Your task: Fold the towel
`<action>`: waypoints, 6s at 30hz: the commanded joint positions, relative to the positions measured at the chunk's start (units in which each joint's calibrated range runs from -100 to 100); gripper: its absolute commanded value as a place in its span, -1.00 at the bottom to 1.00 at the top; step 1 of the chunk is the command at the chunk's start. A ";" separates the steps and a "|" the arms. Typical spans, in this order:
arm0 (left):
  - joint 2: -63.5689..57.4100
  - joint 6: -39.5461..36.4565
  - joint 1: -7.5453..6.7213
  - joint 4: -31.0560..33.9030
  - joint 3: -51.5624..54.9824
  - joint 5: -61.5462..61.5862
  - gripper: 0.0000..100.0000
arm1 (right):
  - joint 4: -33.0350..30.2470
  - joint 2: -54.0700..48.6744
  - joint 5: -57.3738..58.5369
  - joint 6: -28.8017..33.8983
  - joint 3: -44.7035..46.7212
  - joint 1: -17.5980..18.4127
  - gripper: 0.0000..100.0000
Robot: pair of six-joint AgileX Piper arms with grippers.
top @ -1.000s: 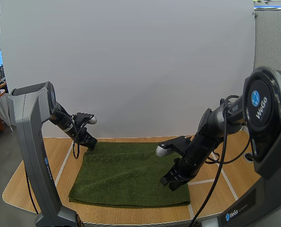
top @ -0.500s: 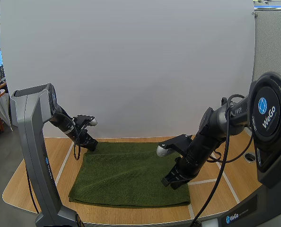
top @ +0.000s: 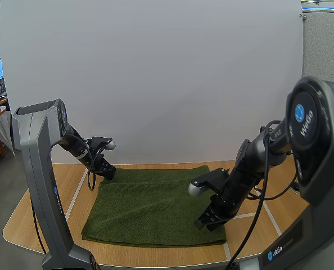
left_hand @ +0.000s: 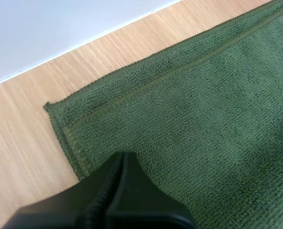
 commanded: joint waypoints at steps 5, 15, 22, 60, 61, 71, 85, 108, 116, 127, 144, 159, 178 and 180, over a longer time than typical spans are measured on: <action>0.47 -0.20 -0.20 -0.37 -0.28 0.84 -1.00 | -4.66 1.05 1.95 -0.18 2.01 -0.22 -1.00; 0.47 -0.20 -0.20 -0.37 -0.28 0.84 -1.00 | -8.22 1.05 7.76 1.04 1.94 -0.22 -1.00; 0.47 -0.19 -0.20 -0.13 -0.28 0.65 -1.00 | -10.51 0.82 10.36 1.40 3.95 -0.22 -1.00; -23.16 -3.50 -0.12 0.93 2.52 18.04 -1.00 | 7.59 -0.27 -0.27 -1.78 -22.65 -0.22 -1.00; -24.04 -3.50 -0.12 1.03 3.48 18.04 -1.00 | 8.07 2.27 -1.40 -2.03 -24.12 -0.22 -1.00; -32.98 -0.97 -0.12 1.04 20.33 13.09 -1.00 | 13.73 20.53 -3.78 -5.38 -39.30 -0.22 -1.00; -36.68 3.51 -0.12 3.76 40.72 0.44 -1.00 | 16.76 33.51 -15.02 -9.45 -43.74 -0.22 -1.00; -36.68 4.39 -0.12 11.45 55.01 -12.48 -1.00 | 18.83 40.37 -28.16 -11.13 -46.36 -0.09 -1.00; -36.68 4.49 -0.12 11.57 55.32 -12.50 -1.00 | 18.95 42.97 -33.04 -11.68 -46.36 -0.09 -1.00; -36.68 4.49 2.35 14.25 55.43 -12.13 -1.00 | 18.95 42.97 -37.88 -11.68 -46.36 -0.09 -1.00; -36.96 6.96 3.14 10.87 55.31 -9.20 -1.00 | 18.95 35.64 -26.18 -10.35 -46.36 -0.23 -1.00; -49.69 8.01 3.14 1.65 48.19 8.77 -1.00 | 18.95 28.16 -4.58 -5.34 -46.36 -2.87 -1.00; -38.14 4.39 3.14 0.96 29.65 -4.04 -1.00 | 20.16 26.08 33.94 -3.82 -39.47 -1.46 -1.00; -34.73 4.49 3.07 0.81 26.12 -3.05 -1.00 | 20.16 23.79 33.94 -4.11 -36.21 -0.02 -1.00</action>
